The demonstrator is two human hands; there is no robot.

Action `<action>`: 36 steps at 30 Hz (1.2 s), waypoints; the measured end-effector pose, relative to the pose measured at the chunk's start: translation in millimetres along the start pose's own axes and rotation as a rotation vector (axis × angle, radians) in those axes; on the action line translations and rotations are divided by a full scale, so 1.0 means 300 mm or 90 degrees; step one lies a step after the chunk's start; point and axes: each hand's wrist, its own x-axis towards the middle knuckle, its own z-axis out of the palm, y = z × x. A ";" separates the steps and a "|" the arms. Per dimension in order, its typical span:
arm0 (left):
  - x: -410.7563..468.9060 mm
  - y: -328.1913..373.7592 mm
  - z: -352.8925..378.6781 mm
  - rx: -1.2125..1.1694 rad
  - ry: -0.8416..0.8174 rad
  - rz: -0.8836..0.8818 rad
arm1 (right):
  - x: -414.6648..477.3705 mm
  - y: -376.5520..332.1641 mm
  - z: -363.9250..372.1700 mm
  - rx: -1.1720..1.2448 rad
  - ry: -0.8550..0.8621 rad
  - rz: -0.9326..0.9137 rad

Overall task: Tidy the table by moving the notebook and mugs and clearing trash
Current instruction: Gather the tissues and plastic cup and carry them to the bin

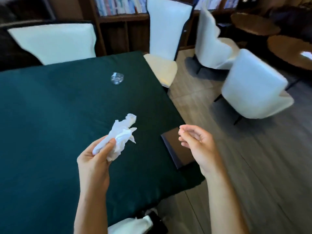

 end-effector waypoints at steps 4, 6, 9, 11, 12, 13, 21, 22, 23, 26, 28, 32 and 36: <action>0.016 0.015 -0.051 -0.011 0.081 -0.007 | 0.194 0.024 0.136 -0.076 -0.075 0.016; 0.021 0.021 -0.066 -0.026 0.116 -0.002 | 0.300 0.059 0.239 -0.123 -0.129 0.034; 0.028 0.031 -0.066 -0.037 0.165 -0.001 | 0.443 0.144 0.412 -0.184 -0.257 0.102; 0.037 0.035 -0.055 -0.029 0.200 0.008 | 0.535 0.218 0.520 -0.301 -0.323 0.100; 0.041 0.036 -0.047 -0.020 0.212 0.013 | 0.574 0.249 0.560 -0.373 -0.338 0.075; 0.052 0.034 -0.039 -0.012 0.228 0.019 | 0.619 0.279 0.602 -0.434 -0.352 0.043; 0.301 0.024 0.056 0.061 0.307 0.005 | 0.855 0.419 0.757 -0.696 -0.525 -0.162; 0.348 0.016 0.068 0.074 0.313 -0.007 | 0.859 0.398 0.756 -0.686 -0.576 -0.162; 0.402 0.002 0.081 0.091 0.320 -0.022 | 0.868 0.372 0.755 -0.667 -0.640 -0.139; 0.549 -0.056 0.121 0.146 0.335 -0.069 | 0.871 0.284 0.743 -0.518 -0.810 -0.076; 0.623 -0.097 0.156 0.172 0.330 -0.084 | 0.868 0.219 0.739 -0.328 -0.806 -0.054; 0.745 -0.157 0.237 0.191 0.254 -0.129 | 0.952 0.159 0.778 -0.115 -0.624 -0.044; 0.845 -0.181 0.291 0.065 0.132 -0.159 | 1.064 0.186 0.811 -0.144 -0.516 -0.094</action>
